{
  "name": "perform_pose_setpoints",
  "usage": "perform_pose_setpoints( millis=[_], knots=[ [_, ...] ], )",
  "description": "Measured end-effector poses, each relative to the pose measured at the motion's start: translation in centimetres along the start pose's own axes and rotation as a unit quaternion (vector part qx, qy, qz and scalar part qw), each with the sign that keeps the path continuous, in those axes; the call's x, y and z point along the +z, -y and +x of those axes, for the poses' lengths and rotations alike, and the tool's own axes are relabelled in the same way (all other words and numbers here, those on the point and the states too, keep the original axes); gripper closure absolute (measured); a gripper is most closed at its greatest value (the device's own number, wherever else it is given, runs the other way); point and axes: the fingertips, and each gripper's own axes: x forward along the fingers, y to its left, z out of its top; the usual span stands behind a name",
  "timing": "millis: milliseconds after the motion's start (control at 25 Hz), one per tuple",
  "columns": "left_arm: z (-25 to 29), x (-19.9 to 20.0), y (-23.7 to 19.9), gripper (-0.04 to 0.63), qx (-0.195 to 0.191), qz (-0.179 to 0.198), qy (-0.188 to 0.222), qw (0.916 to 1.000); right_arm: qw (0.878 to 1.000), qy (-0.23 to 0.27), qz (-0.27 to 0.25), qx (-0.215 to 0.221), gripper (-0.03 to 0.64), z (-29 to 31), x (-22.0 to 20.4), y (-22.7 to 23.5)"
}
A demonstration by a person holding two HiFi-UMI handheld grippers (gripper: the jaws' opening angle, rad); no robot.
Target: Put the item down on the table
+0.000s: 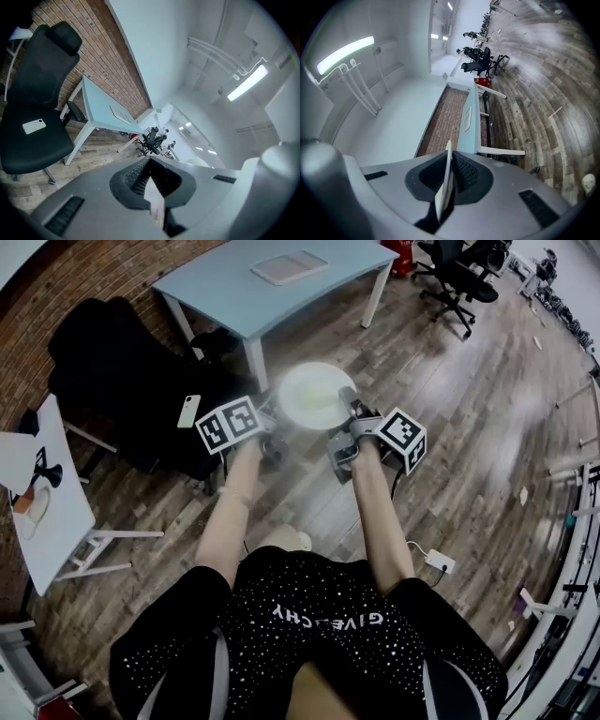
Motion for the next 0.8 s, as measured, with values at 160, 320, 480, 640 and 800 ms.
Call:
perform_pose_setpoints(
  millis=[160,320,480,640,800],
  knots=[
    [0.6,0.2,0.3,0.584,-0.002,0.003,0.002,1.0000,1.000,-0.002,-0.002,0.002,0.589,0.4,0.4,0.0],
    [1.4,0.5,-0.4,0.584,0.006,0.002,0.003,1.0000,1.000,-0.011,0.008,0.001,0.589,1.7,0.9,0.5],
    [3.0,1.6,-1.3,0.584,0.008,-0.001,0.004,1.0000,1.000,-0.016,0.003,-0.005,0.589,3.9,1.8,1.0],
    [5.4,3.0,-2.2,0.584,0.010,-0.004,0.005,0.9999,1.000,-0.020,0.005,-0.008,0.589,6.6,2.8,1.4],
    [9.1,5.0,-3.7,0.584,0.014,-0.010,0.006,0.9998,1.000,-0.023,0.007,-0.012,0.589,10.4,4.6,2.1]
  ],
)
